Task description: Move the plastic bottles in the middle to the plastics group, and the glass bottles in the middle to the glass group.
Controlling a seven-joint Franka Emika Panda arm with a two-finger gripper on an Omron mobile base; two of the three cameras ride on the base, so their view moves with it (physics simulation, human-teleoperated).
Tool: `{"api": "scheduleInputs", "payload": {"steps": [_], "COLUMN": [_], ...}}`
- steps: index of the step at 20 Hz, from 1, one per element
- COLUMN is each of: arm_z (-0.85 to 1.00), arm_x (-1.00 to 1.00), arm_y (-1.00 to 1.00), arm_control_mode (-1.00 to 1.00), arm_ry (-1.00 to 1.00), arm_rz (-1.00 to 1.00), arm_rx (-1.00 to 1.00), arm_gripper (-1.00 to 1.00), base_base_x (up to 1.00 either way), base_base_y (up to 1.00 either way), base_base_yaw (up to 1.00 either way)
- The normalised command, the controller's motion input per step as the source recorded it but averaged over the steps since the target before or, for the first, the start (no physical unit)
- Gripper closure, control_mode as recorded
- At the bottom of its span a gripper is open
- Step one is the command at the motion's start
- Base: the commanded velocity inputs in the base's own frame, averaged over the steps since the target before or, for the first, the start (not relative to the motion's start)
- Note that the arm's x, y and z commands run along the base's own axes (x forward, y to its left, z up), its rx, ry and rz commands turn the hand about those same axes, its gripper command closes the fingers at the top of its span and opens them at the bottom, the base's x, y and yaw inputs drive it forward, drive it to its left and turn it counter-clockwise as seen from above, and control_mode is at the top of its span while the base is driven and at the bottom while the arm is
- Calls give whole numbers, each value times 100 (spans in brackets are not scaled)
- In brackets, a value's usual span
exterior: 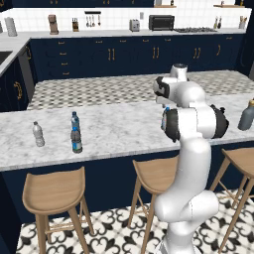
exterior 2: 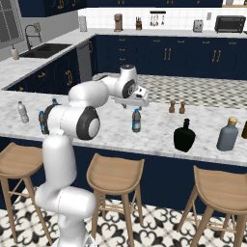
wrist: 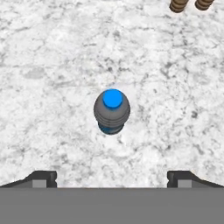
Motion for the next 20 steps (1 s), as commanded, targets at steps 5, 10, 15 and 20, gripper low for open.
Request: {"api": "scheduleInputs", "payload": {"steps": [5,10,15,20], "arm_z": [-27,-21,-8,0], "arm_x": [30,14,16,30], "arm_y": [-2,0,0,-3], "arm_control_mode": [-100,-100,-100,-100], "arm_ry": [1,7,6,3], "arm_rz": [0,0,0,0], "arm_rx": [0,0,0,2], "arm_gripper": [-100,-100,-100,-100], "base_base_x": [0,0,0,0], "base_base_y": [0,0,0,0], "base_base_yaw": [0,0,0,0]}}
